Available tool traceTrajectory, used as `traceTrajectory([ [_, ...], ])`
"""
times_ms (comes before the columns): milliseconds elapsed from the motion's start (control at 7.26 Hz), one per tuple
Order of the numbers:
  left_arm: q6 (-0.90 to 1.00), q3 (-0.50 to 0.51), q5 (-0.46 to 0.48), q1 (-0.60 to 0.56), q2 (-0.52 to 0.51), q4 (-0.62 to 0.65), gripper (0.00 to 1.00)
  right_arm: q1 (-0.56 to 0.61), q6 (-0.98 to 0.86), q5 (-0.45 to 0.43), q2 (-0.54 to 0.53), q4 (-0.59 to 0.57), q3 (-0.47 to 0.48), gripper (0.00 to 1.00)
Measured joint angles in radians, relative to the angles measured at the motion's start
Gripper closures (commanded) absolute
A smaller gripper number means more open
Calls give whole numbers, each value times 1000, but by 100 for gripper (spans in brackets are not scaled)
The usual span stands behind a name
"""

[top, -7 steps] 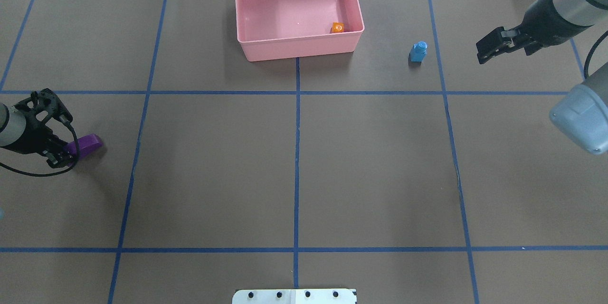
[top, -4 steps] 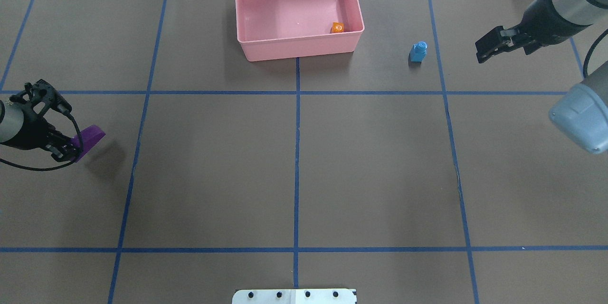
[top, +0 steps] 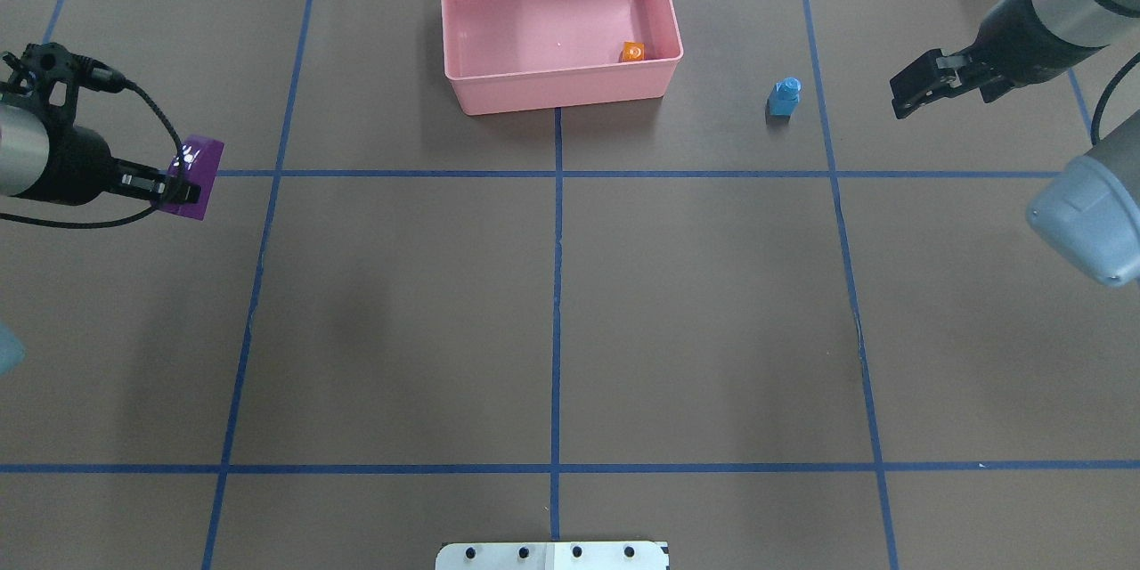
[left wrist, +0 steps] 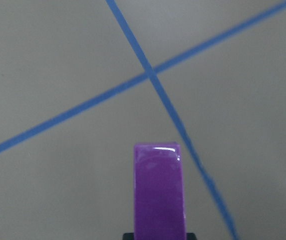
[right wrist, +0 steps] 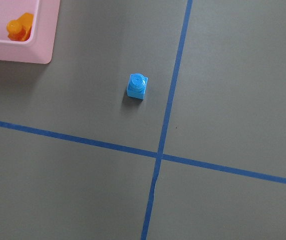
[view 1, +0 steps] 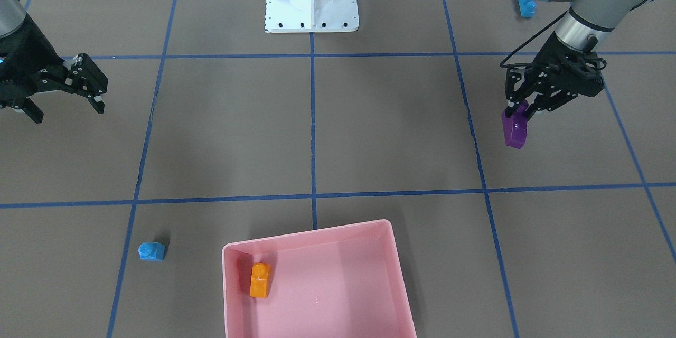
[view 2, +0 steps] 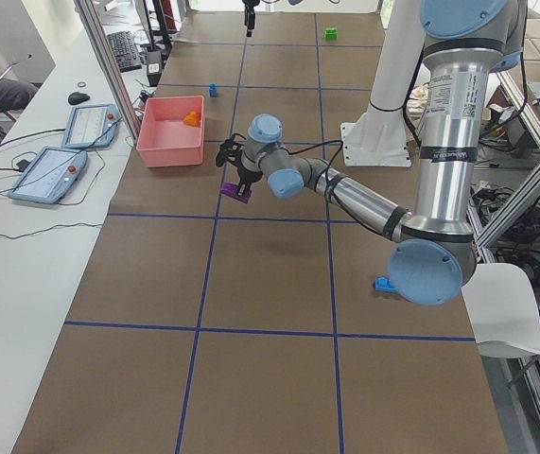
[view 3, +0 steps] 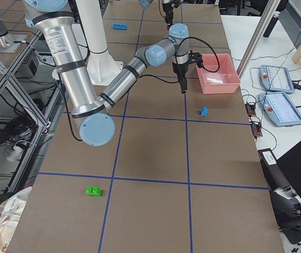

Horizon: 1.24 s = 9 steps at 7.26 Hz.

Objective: Put all blocks into box

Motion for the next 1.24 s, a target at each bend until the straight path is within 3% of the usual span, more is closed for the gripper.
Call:
traceTrajectory([
  [276,-137,16,5,-3,-241,246,100,0,-1,0,-1,2,-2,1],
  [551,-254,144,5,-2,-477,358,100,-2,0,-2,2,4,-17,1],
  [965,-334,513,23,5,-803,372,100,-4,0,-4,7,5,-35,1],
  [1240,-358,796,107,37,-962,313,100,-7,1,-5,11,17,-59,1],
])
